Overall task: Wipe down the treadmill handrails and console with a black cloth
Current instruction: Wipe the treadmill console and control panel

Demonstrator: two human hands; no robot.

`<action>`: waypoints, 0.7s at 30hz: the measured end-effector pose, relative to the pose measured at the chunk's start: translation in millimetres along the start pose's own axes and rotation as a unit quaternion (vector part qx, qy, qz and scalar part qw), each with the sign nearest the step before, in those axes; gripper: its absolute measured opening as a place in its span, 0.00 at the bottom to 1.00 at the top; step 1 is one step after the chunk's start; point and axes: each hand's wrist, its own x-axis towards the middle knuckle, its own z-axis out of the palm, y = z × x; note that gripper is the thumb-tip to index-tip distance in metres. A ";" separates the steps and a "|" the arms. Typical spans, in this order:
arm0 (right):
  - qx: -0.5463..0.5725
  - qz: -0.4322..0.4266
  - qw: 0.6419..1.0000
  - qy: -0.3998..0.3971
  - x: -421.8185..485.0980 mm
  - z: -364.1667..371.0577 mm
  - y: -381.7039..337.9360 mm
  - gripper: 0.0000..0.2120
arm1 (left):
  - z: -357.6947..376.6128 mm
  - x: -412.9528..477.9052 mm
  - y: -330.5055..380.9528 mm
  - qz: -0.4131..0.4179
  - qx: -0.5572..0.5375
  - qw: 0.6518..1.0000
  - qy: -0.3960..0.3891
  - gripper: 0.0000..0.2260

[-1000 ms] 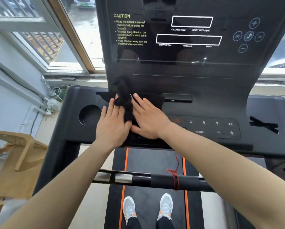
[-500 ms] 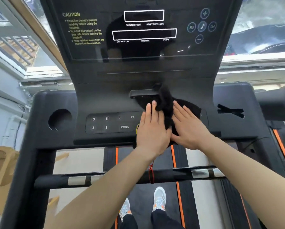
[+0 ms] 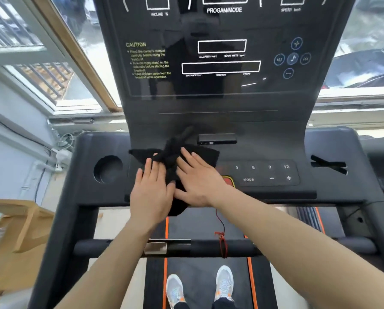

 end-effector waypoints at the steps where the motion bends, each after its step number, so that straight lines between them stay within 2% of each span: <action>1: -0.012 -0.018 1.000 -0.004 14.3 -2.1 -5.1 0.36 | -0.8 2.1 -7.5 -0.032 -0.003 0.999 0.005 0.31; 5: -0.137 -0.062 0.988 0.019 55.4 -10.7 8.5 0.34 | -1.2 30.2 -4.6 -0.108 -0.036 0.993 0.027 0.30; 8: -0.197 -0.072 0.977 0.037 56.1 -21.4 42.4 0.33 | 0.6 54.8 20.5 -0.113 -0.075 0.990 0.044 0.28; 14: -0.171 -0.038 0.982 0.069 -1.0 -25.4 110.2 0.33 | 2.7 71.2 91.6 -0.030 -0.056 0.997 0.044 0.31; 17: -0.126 0.016 0.989 0.081 -45.7 -22.4 143.2 0.33 | 5.6 73.7 128.8 0.031 -0.021 0.999 0.017 0.32; 21: -0.070 0.116 0.989 0.052 -106.7 -16.0 176.1 0.34 | 8.1 81.0 186.1 0.133 0.024 0.991 -0.021 0.31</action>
